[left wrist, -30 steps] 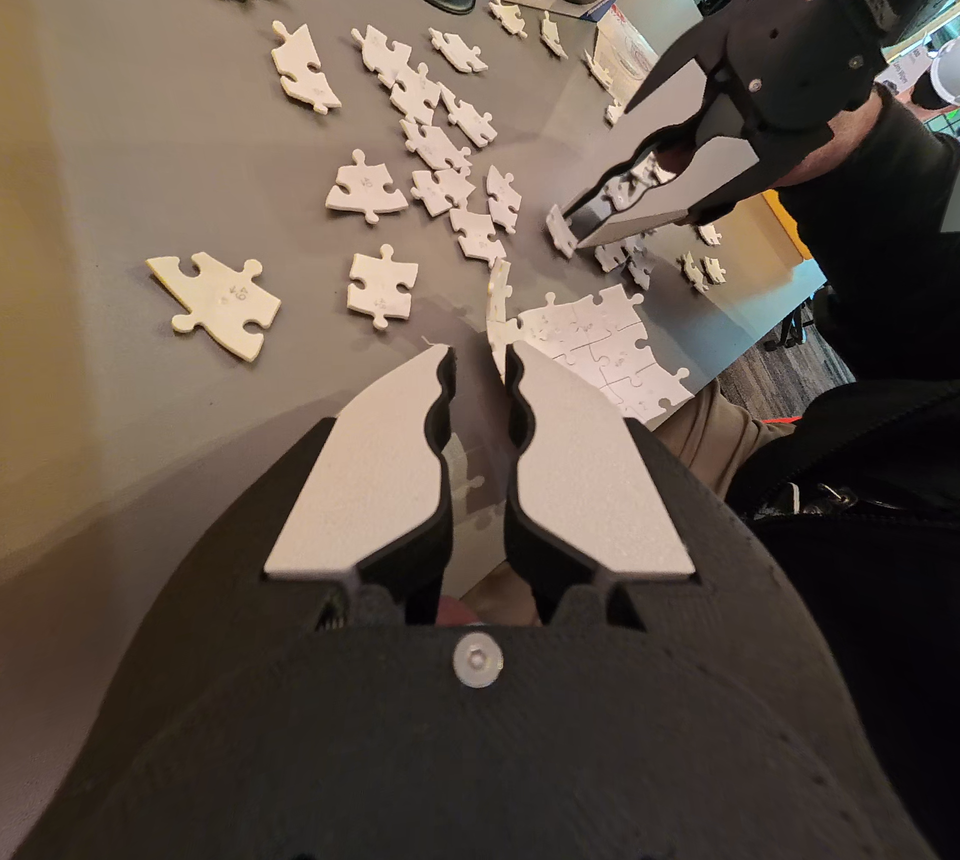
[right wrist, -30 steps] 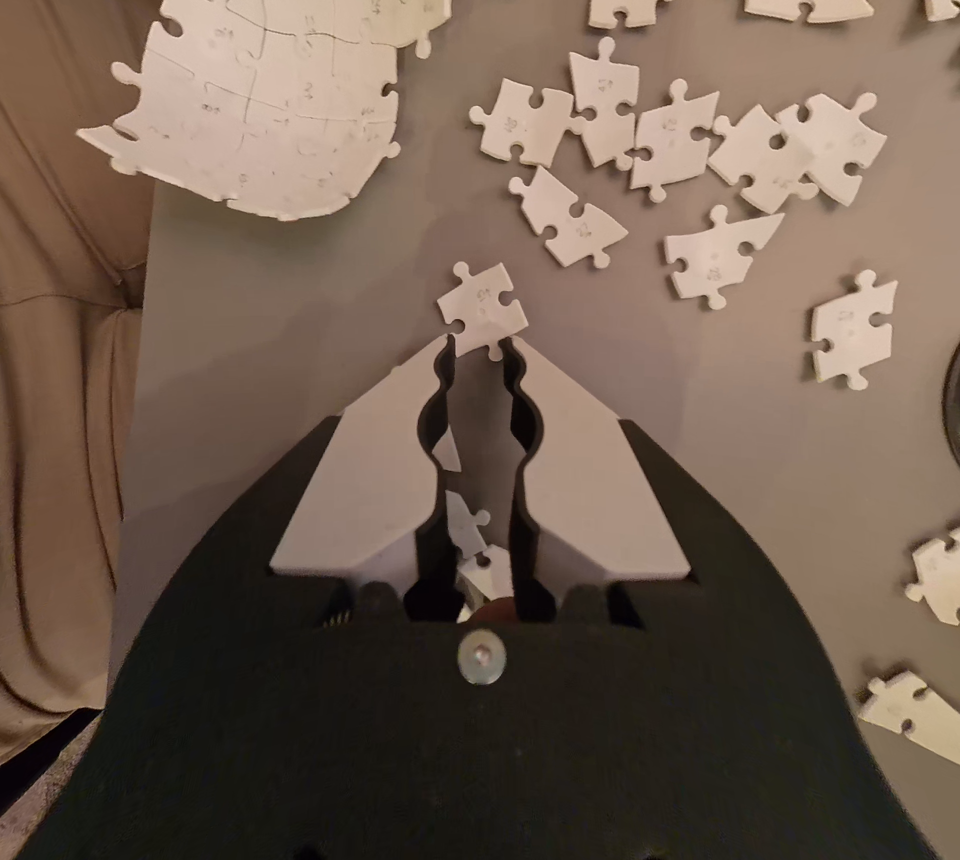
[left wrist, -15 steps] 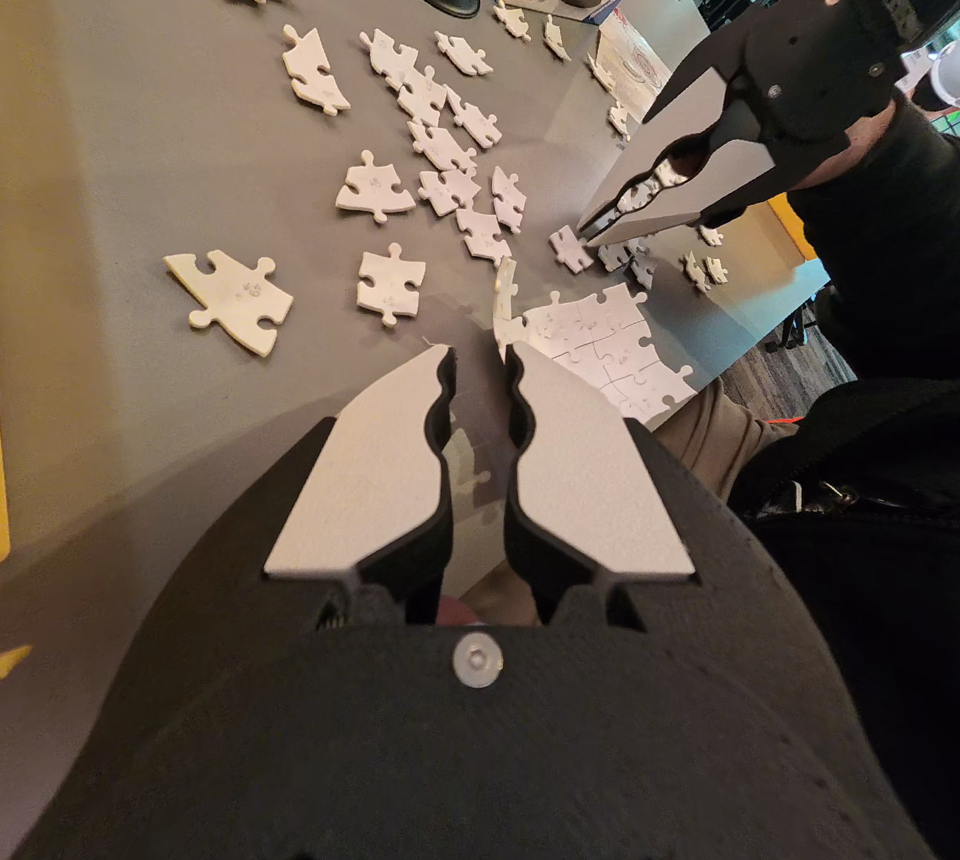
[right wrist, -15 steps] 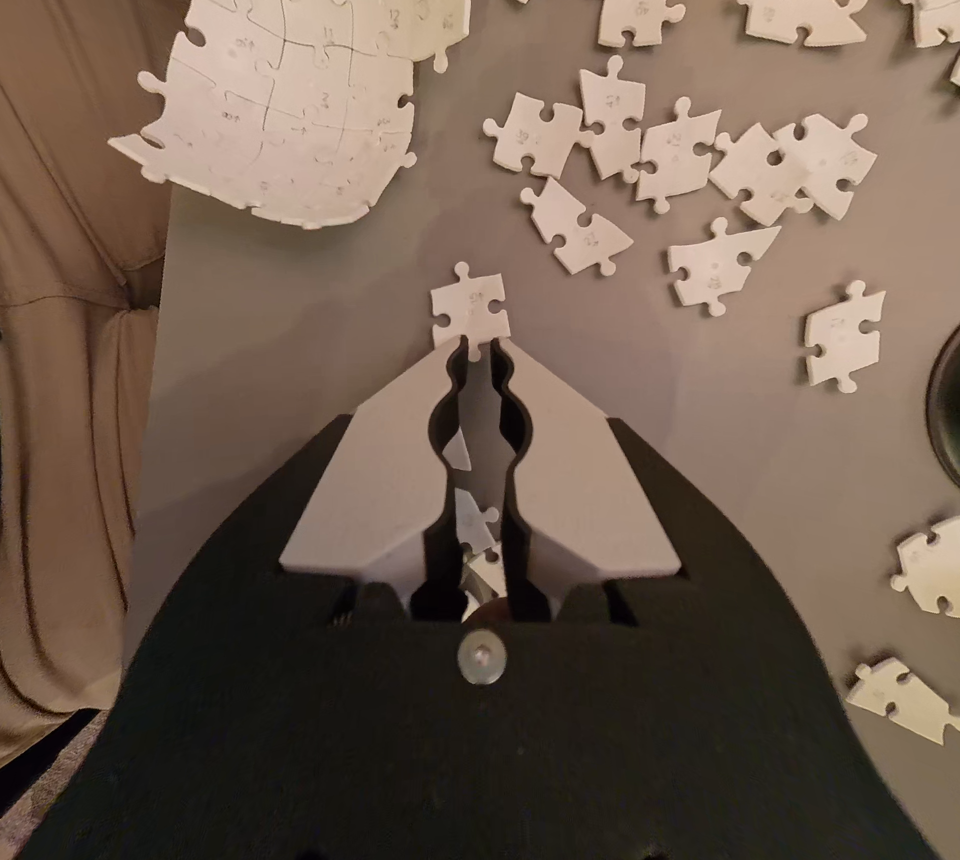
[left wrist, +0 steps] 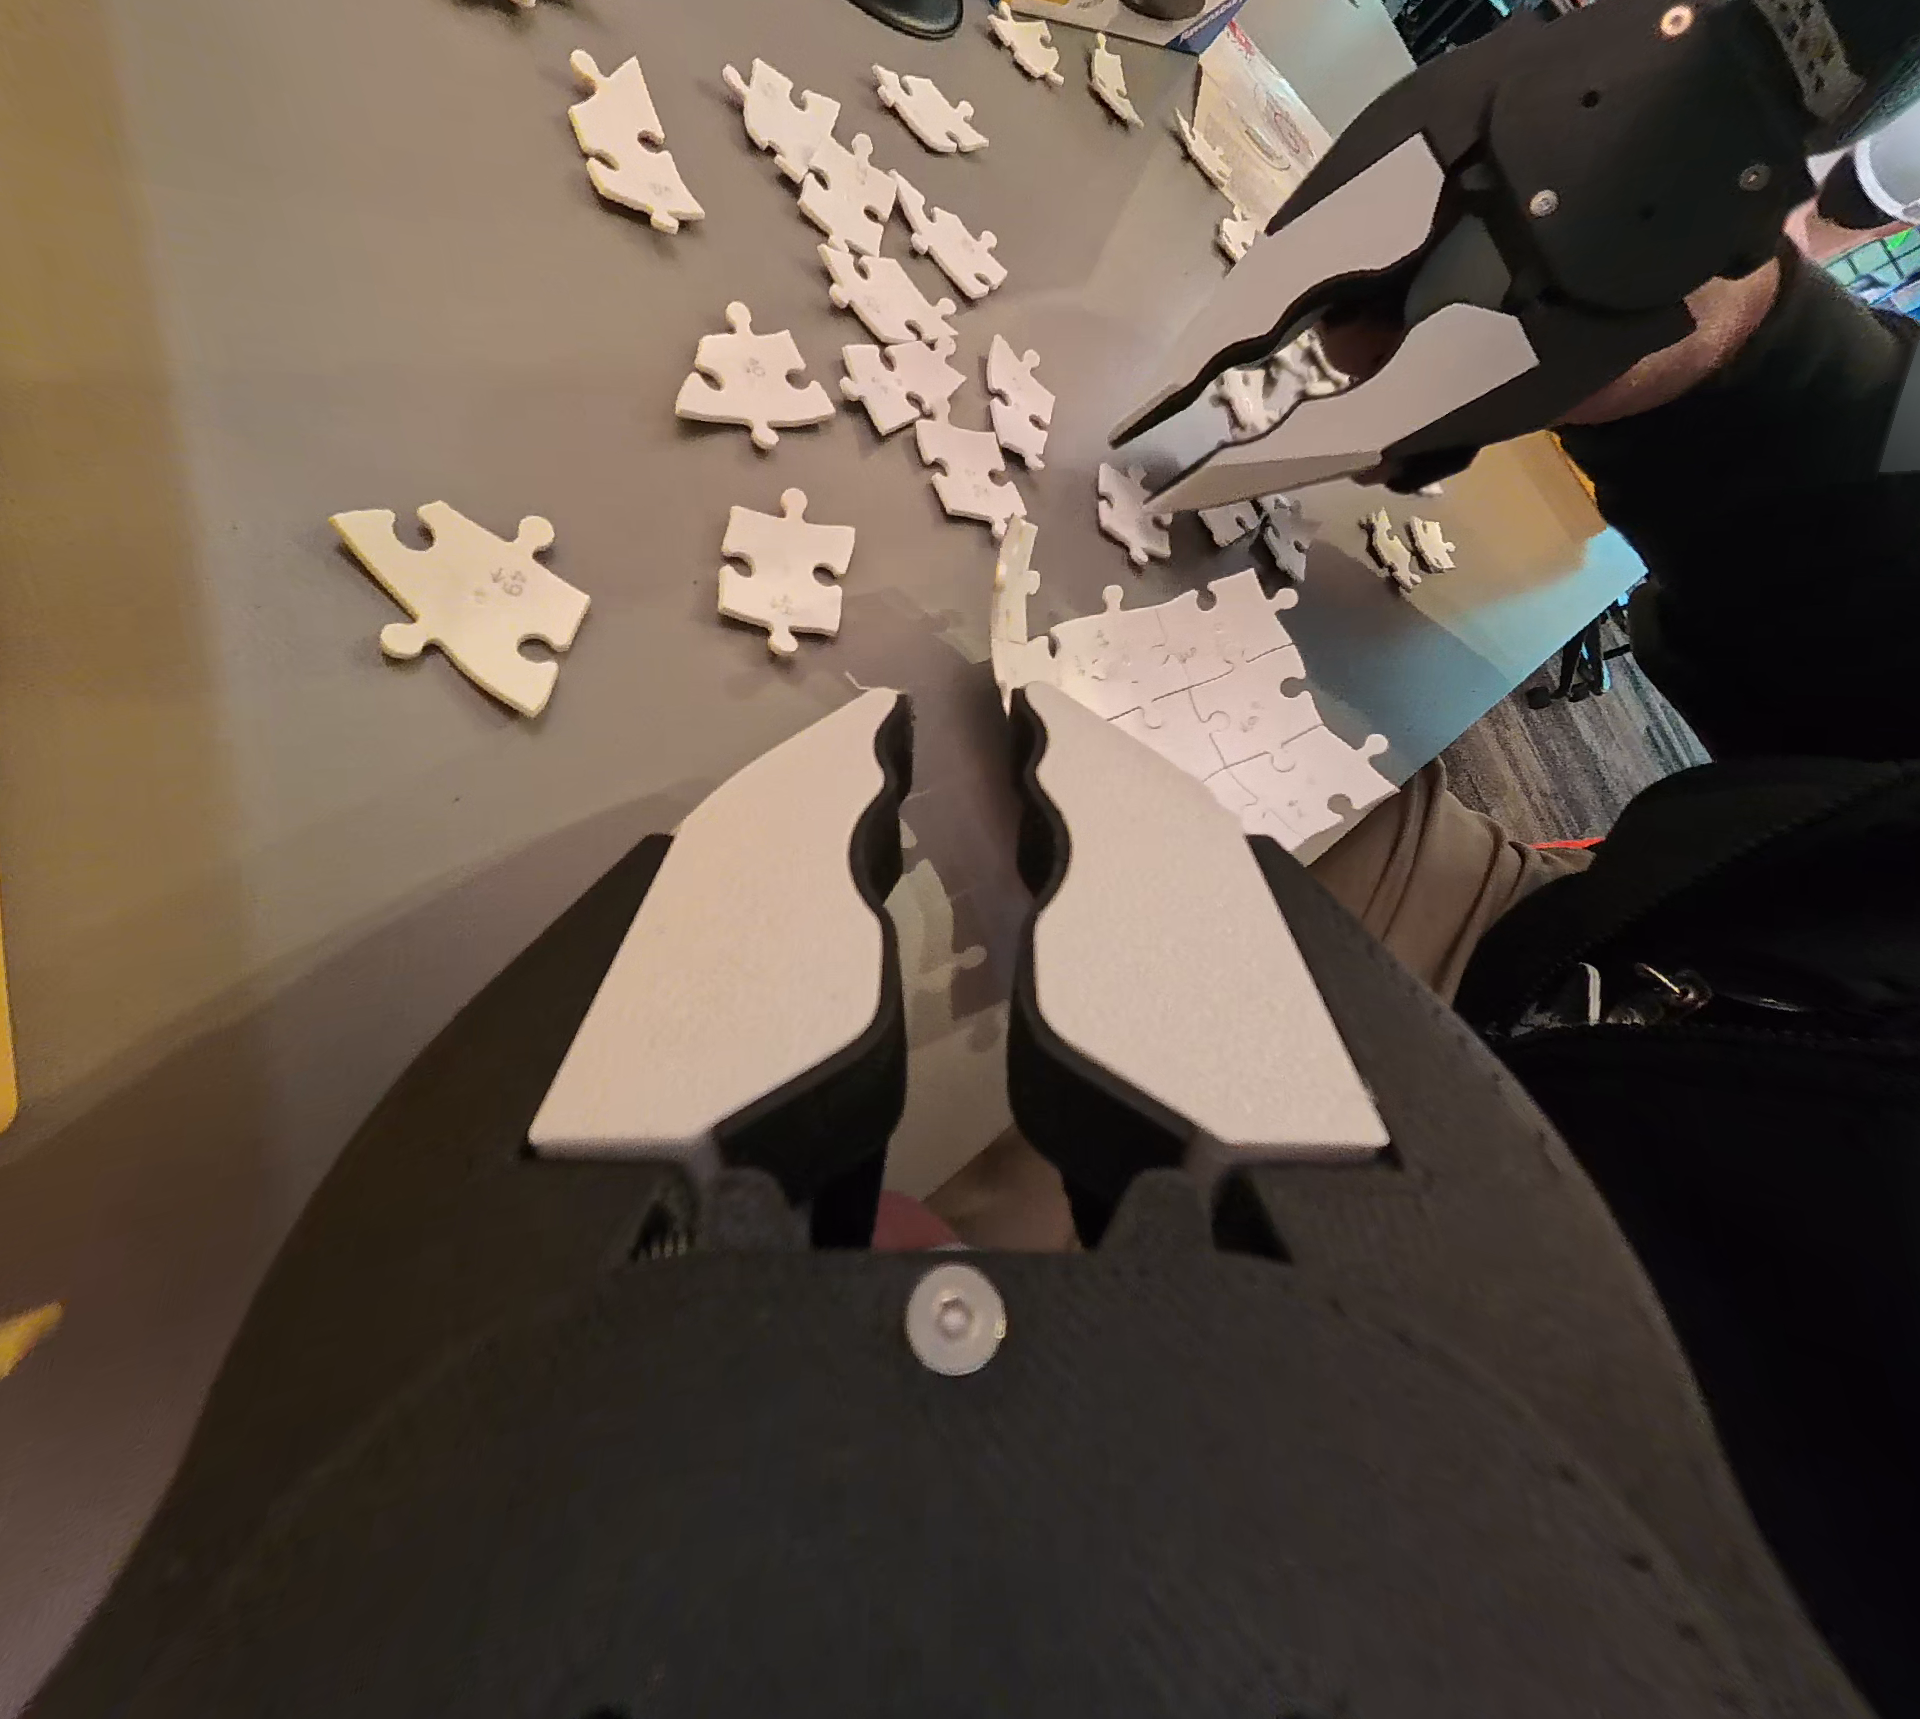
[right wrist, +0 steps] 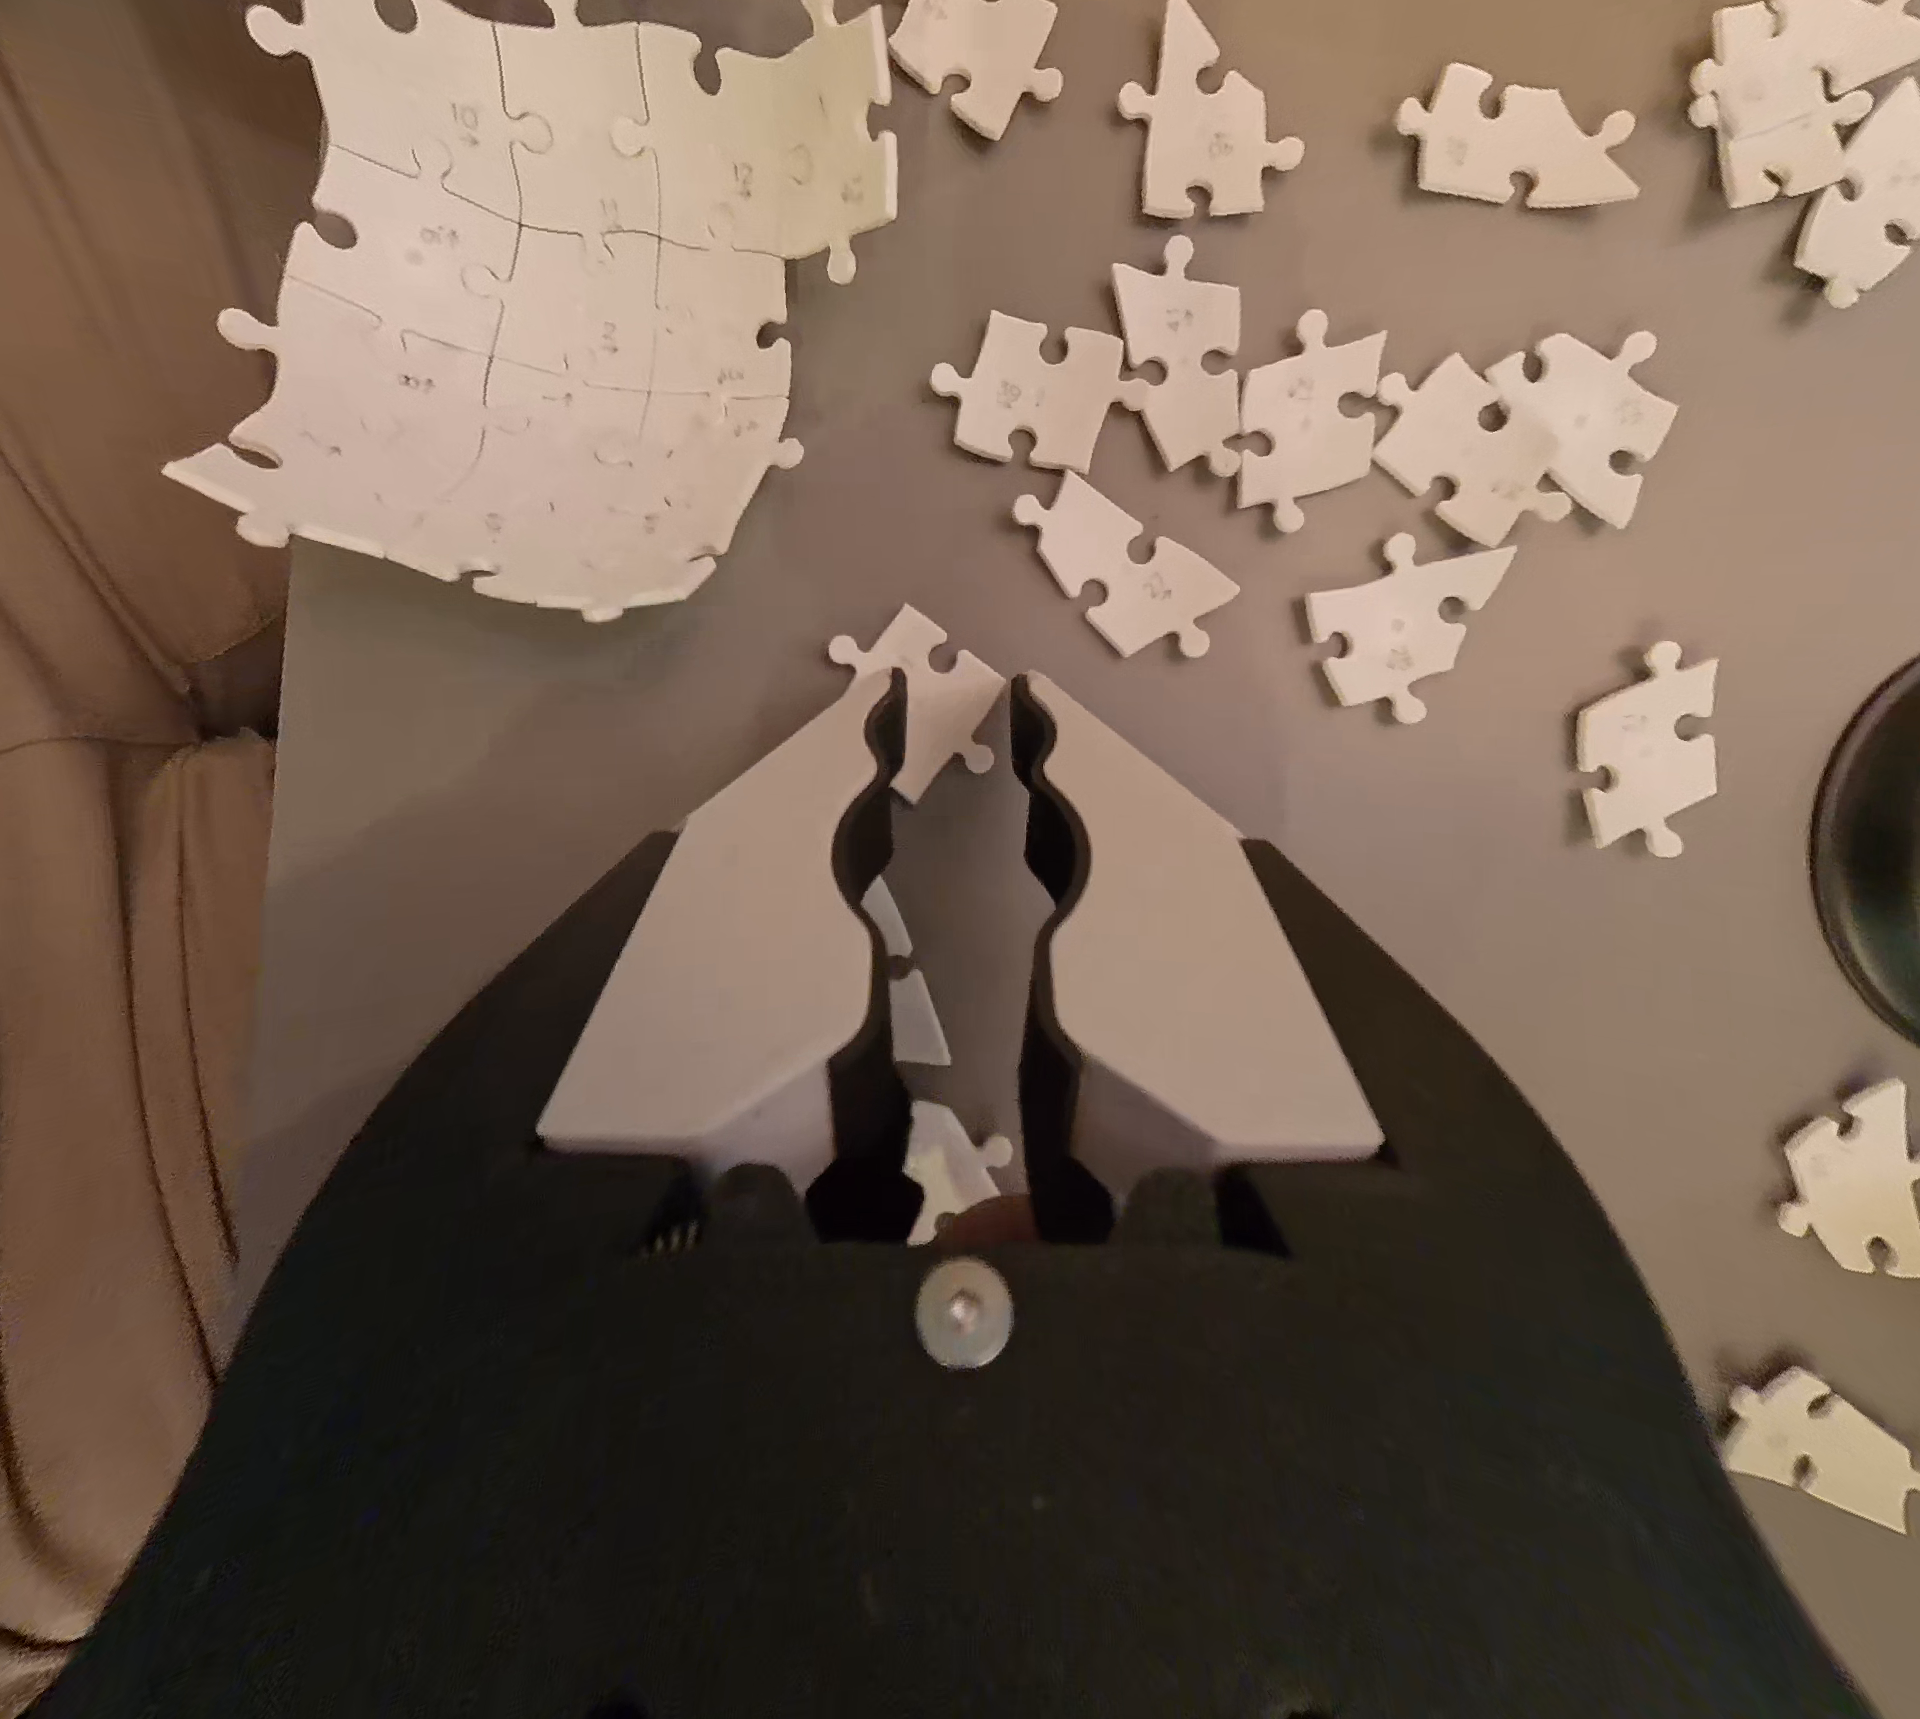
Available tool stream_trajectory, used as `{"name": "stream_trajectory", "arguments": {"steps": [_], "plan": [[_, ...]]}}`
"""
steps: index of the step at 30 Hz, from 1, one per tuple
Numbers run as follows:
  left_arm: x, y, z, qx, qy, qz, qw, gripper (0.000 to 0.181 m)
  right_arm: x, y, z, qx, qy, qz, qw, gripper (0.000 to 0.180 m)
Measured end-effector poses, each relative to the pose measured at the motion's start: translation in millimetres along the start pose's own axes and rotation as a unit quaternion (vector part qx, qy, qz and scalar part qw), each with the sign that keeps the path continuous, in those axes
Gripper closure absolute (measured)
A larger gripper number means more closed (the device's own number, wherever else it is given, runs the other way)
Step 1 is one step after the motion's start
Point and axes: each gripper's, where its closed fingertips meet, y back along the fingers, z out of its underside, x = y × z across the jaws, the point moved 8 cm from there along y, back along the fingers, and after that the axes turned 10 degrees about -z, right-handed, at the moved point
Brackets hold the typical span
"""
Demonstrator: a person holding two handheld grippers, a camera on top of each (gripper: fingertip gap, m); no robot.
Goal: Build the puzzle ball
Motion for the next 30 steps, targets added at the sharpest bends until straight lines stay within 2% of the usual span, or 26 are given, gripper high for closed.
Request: {"name": "stream_trajectory", "arguments": {"steps": [8,18,24,30], "plan": [[-0.4,-0.4,0.1,0.0,0.001,0.001,1.0,0.164,-6.8,-3.1,1.9,-0.009,0.006,-0.026,1.0,0.166],[-1.7,-0.1,0.1,0.002,0.002,0.001,1.0,0.164,-2.0,6.2,7.3,0.0,-0.005,-0.016,1.0,0.158],[-2.1,0.8,-1.2,0.005,0.001,0.002,1.0,0.164,9.3,28.9,20.7,0.032,-0.039,0.014,0.999,0.156],[2.2,-1.8,-8.5,0.008,-0.013,0.004,1.0,0.164,20.2,61.1,51.2,0.048,-0.088,0.067,0.993,0.156]]}}
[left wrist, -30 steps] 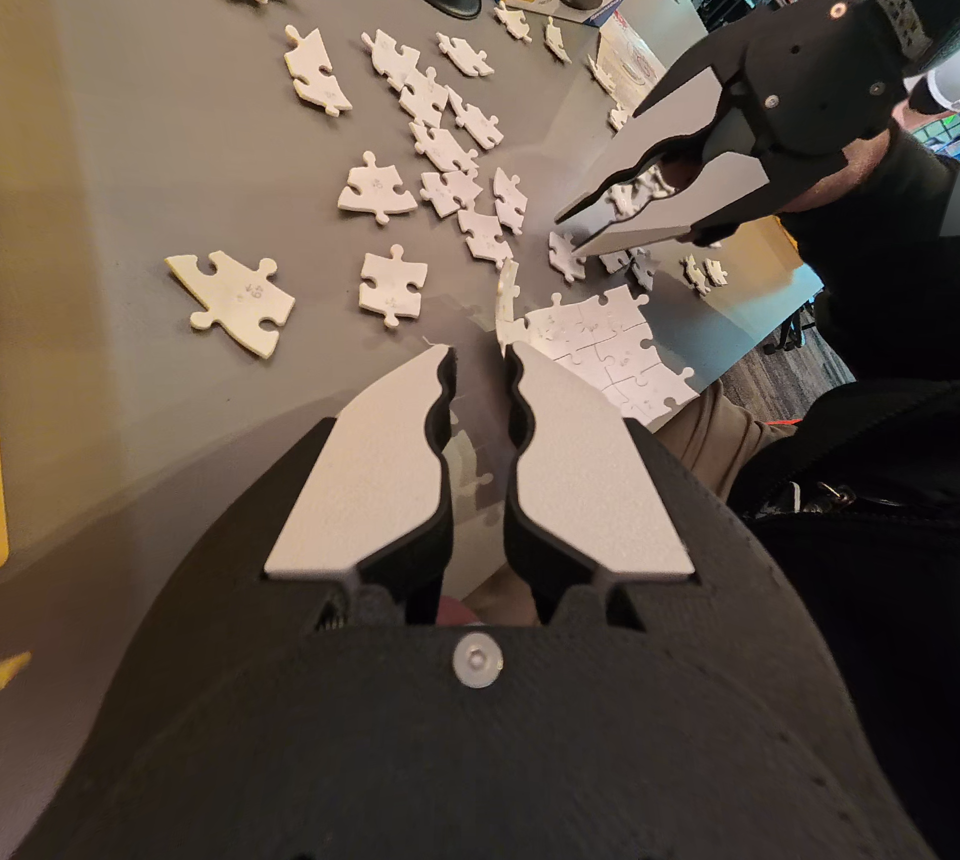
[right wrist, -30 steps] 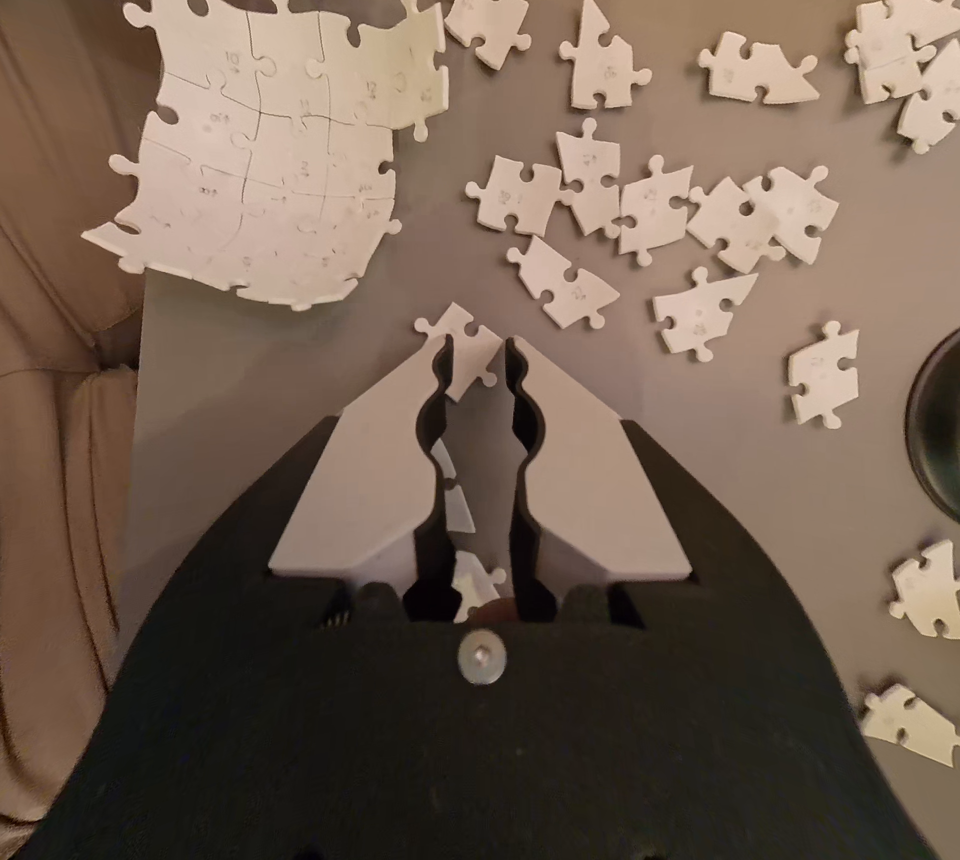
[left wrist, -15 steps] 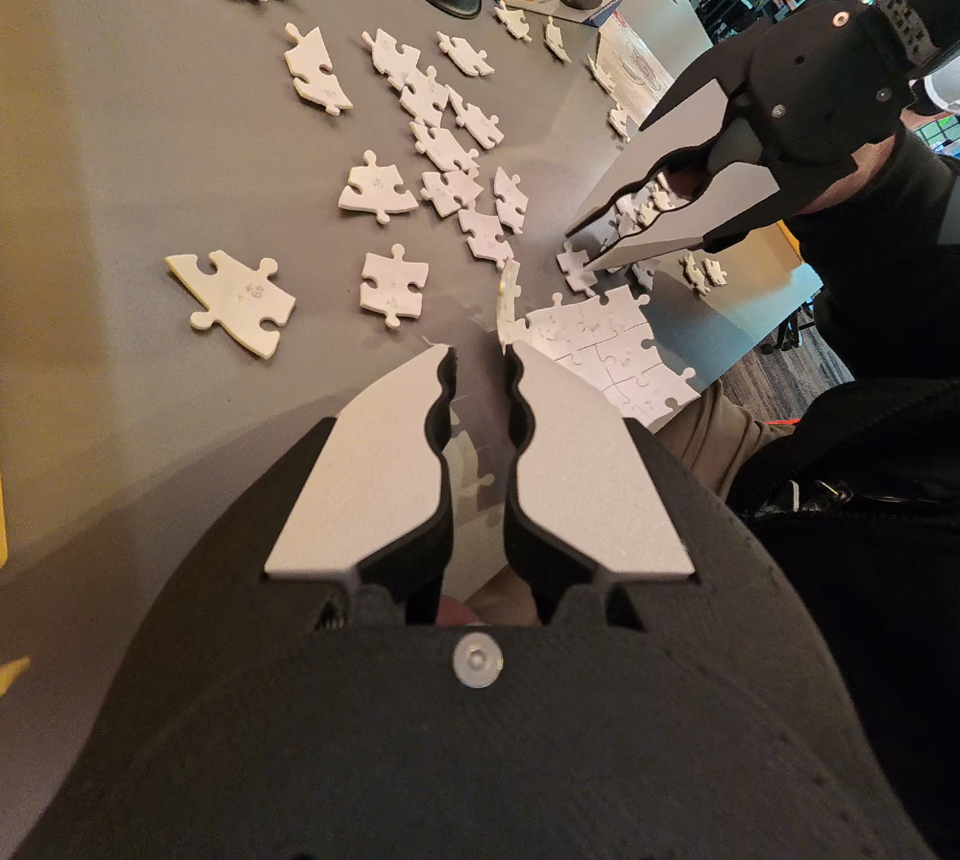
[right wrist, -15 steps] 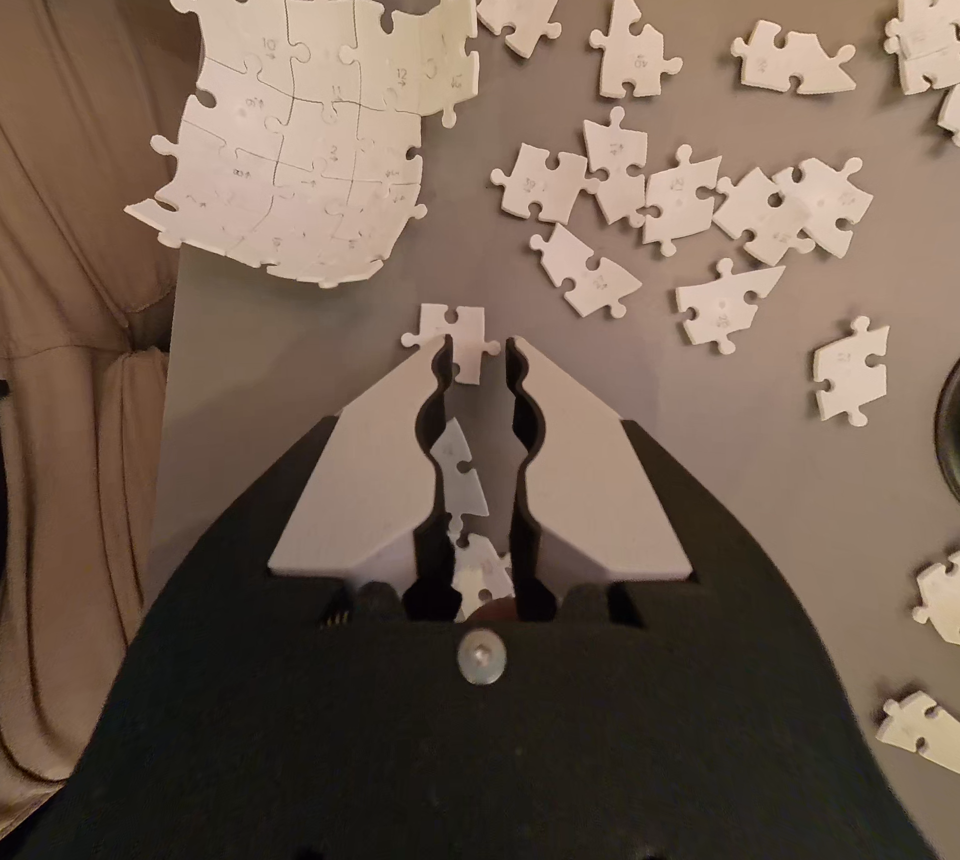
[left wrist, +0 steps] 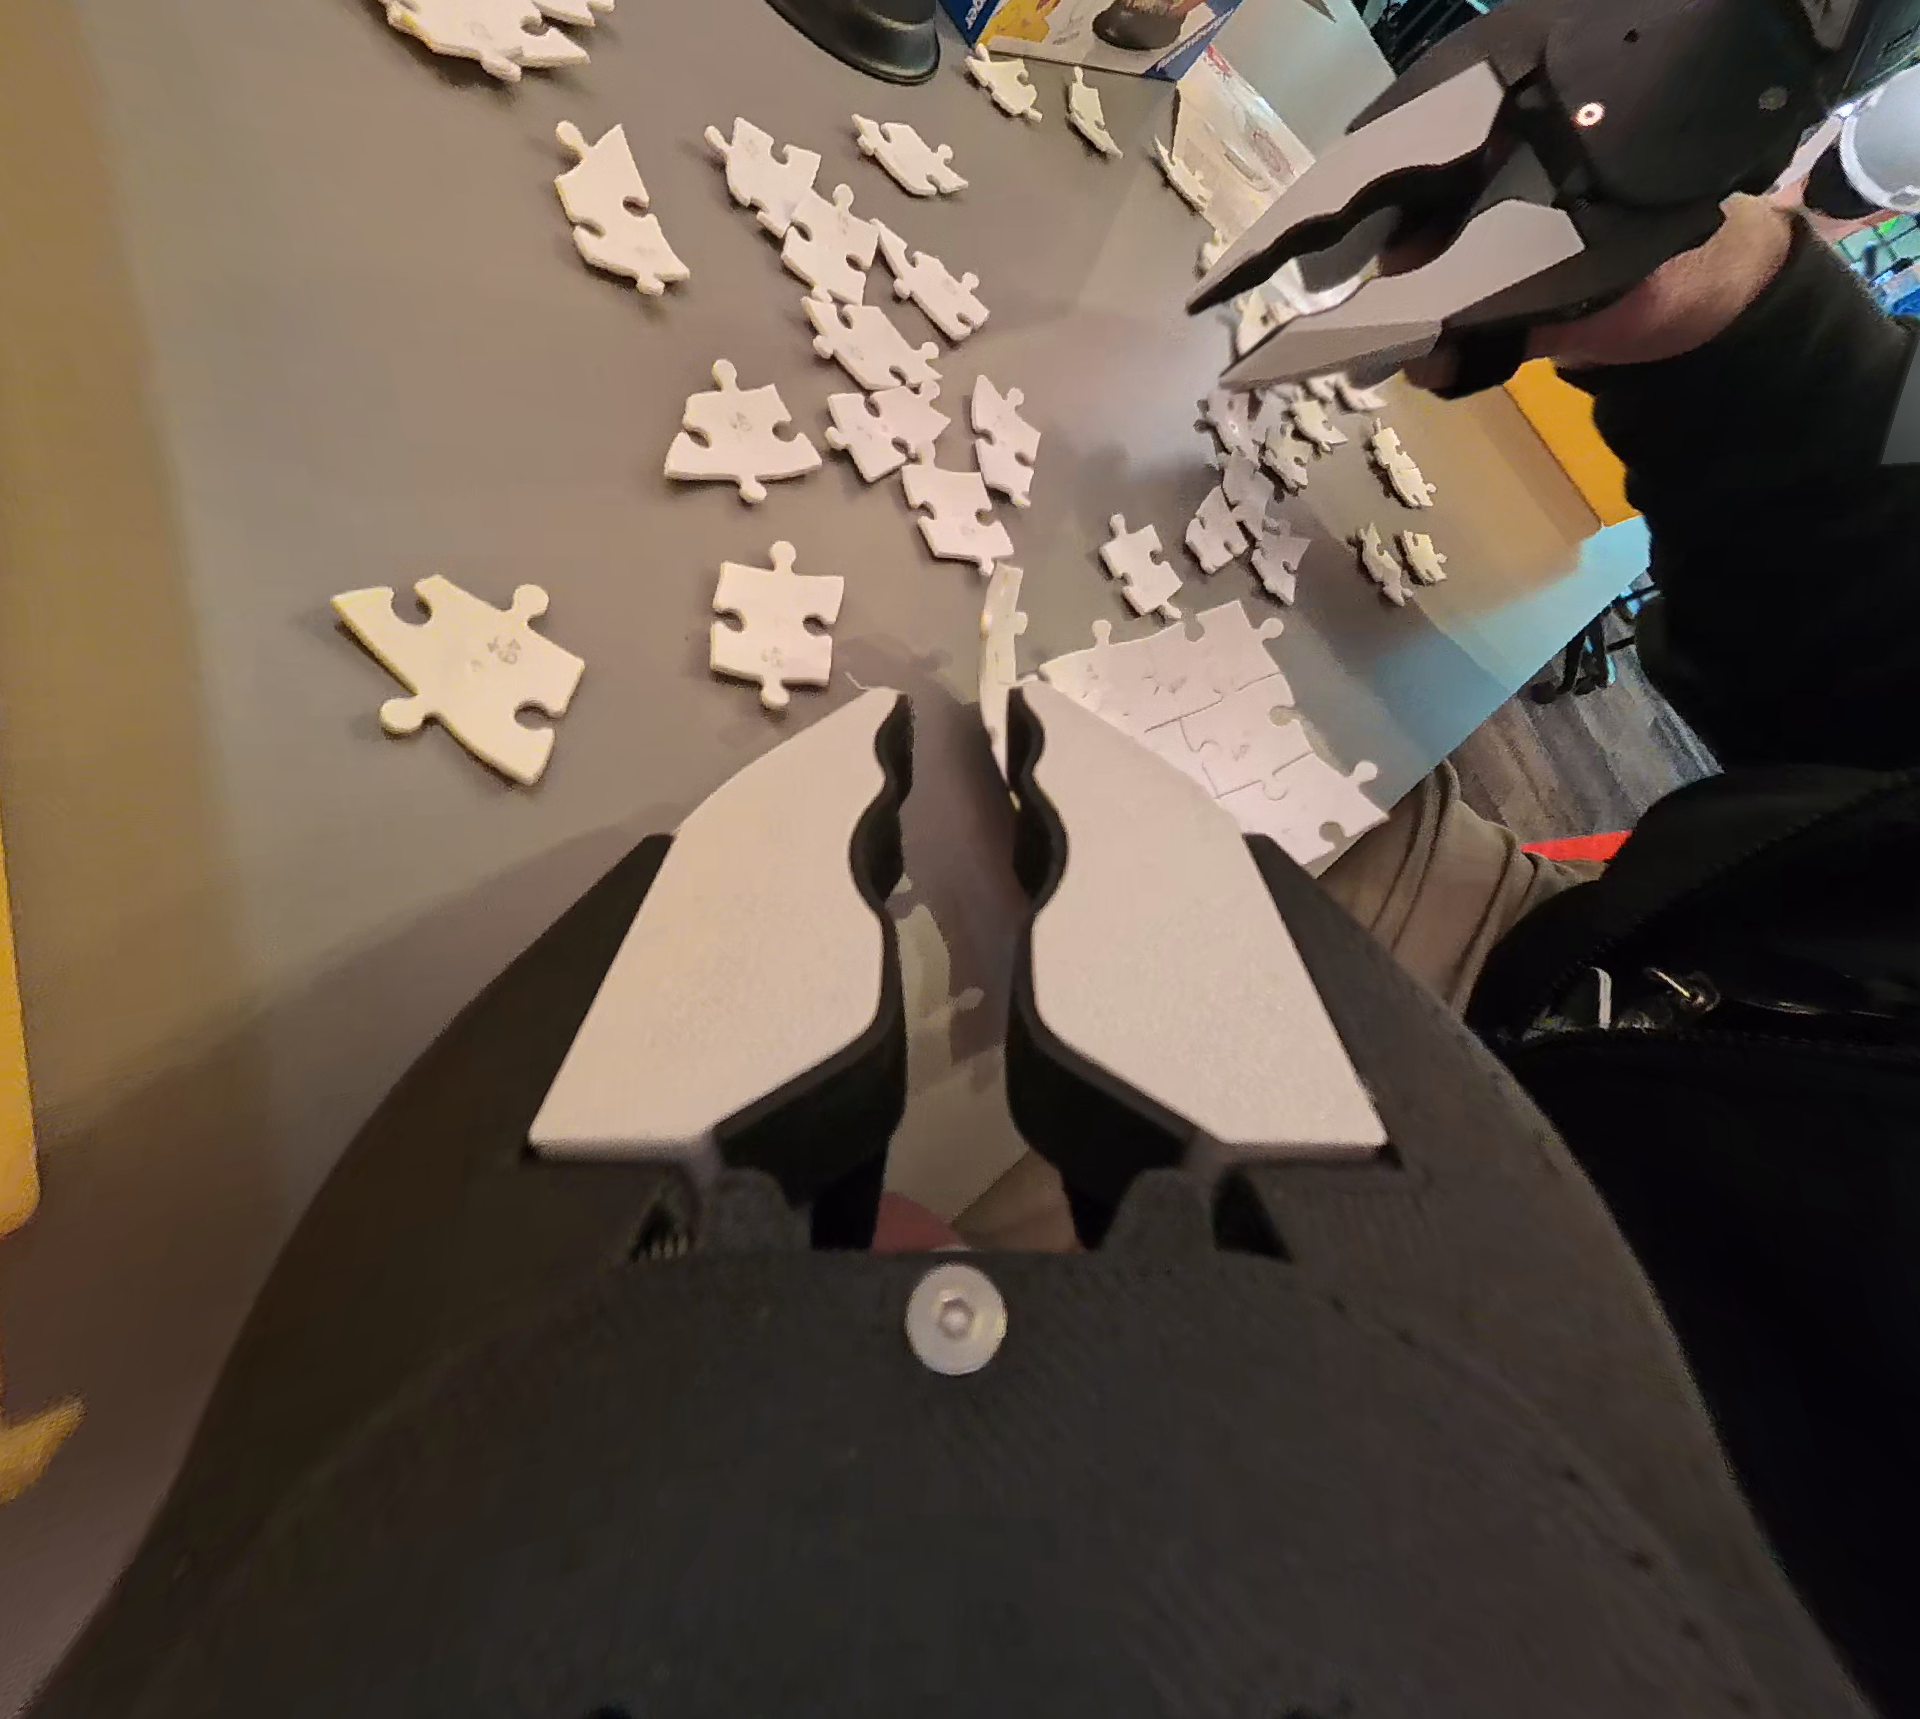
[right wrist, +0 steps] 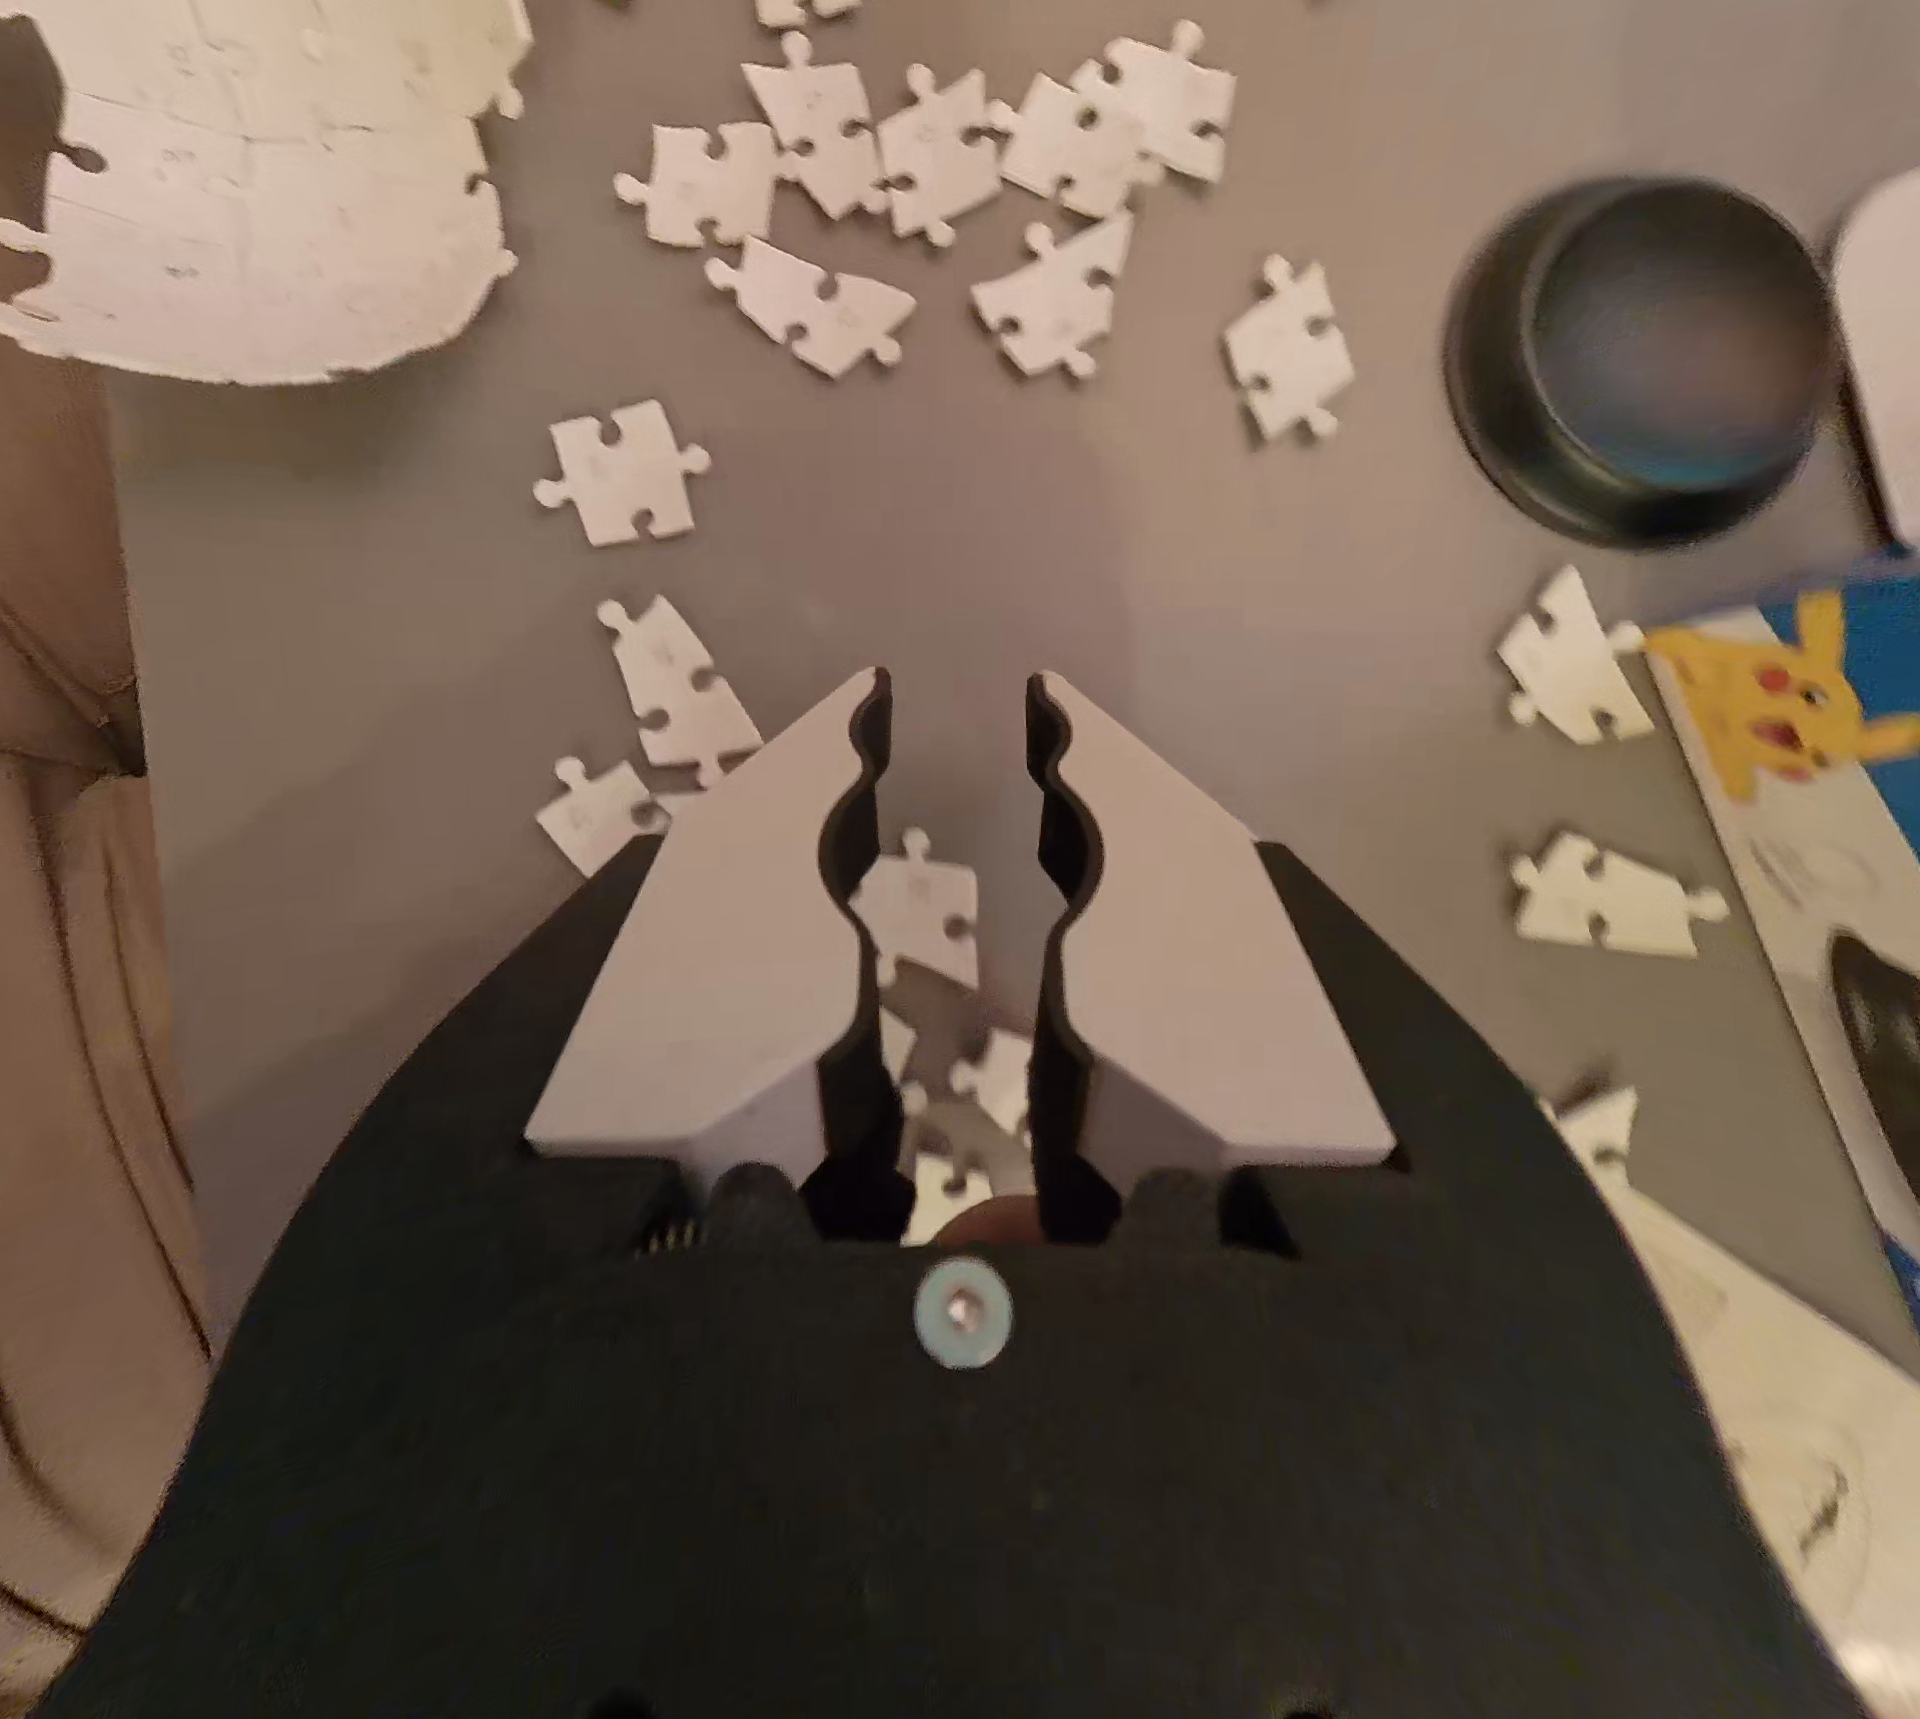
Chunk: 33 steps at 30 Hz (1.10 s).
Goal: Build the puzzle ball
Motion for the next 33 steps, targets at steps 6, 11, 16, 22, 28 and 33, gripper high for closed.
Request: {"name": "stream_trajectory", "arguments": {"steps": [6,11,16,22,28,33], "plan": [[6.3,-7.0,-12.0,0.002,-0.02,0.003,1.0,0.164,11.9,38.6,34.5,0.014,-0.05,0.053,0.997,0.155],[10.2,-12.4,-23.1,0.01,-0.031,0.004,0.999,0.164,6.8,68.0,69.2,0.021,-0.097,0.059,0.993,0.151],[17.2,-21.3,-32.4,0.01,-0.046,0.009,0.999,0.164,-18.1,76.0,102.7,0.003,-0.119,0.031,0.992,0.15],[28.0,-29.7,-43.9,0.014,-0.066,0.017,0.998,0.164,-42.2,89.0,133.9,-0.013,-0.143,0.049,0.988,0.151],[32.4,-33.8,-54.1,0.02,-0.078,0.016,0.997,0.164,-56.3,102.0,160.6,-0.021,-0.177,0.065,0.982,0.151],[37.2,-41.7,-56.0,0.015,-0.089,0.02,0.996,0.164,-61.3,105.3,170.2,-0.033,-0.184,0.08,0.979,0.149]]}}
